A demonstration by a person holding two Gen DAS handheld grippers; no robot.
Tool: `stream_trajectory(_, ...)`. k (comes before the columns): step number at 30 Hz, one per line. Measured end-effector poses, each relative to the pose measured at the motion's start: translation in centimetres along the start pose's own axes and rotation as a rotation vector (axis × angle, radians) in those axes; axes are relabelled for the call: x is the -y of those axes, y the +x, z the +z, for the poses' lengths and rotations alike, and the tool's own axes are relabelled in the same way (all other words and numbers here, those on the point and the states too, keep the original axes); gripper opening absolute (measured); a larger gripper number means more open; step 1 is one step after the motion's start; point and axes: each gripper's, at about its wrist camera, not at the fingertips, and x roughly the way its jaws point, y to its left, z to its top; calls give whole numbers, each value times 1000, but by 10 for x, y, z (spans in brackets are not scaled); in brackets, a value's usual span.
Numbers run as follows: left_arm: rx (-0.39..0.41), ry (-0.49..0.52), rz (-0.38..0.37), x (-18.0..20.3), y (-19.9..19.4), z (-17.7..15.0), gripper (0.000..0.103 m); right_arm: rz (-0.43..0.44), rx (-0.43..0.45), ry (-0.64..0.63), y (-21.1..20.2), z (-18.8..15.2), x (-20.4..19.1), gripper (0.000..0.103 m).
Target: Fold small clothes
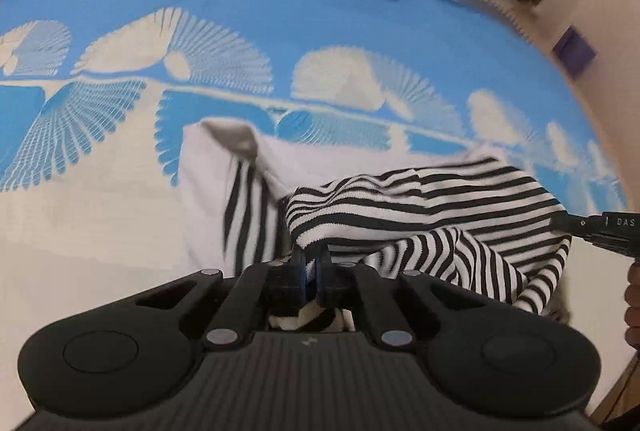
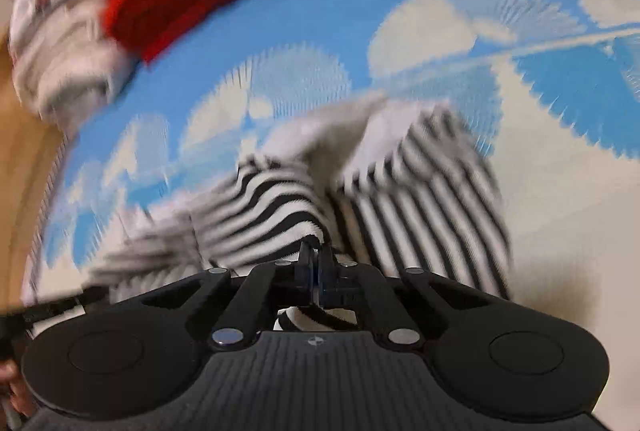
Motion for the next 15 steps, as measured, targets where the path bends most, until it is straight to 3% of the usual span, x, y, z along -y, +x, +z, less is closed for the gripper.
stream_trajectory(3,-55,31,18,2,8,-5,5,-24,35,30,-13,6,12,1)
stream_trajectory(5,-147,72,78,5,21,-12,8,-77,-24,43,-3,1,21,1)
stream_trajectory(7,-175,73,123,2,25,-16,15,-120,-111,41,12,-5,26,8)
stream_trajectory(10,-96,59,102,1,9,-10,20,-190,-89,3,12,-7,17,13)
stream_trajectory(15,35,87,93,10,-17,-6,46,-141,81,-165,-18,-3,-17,22)
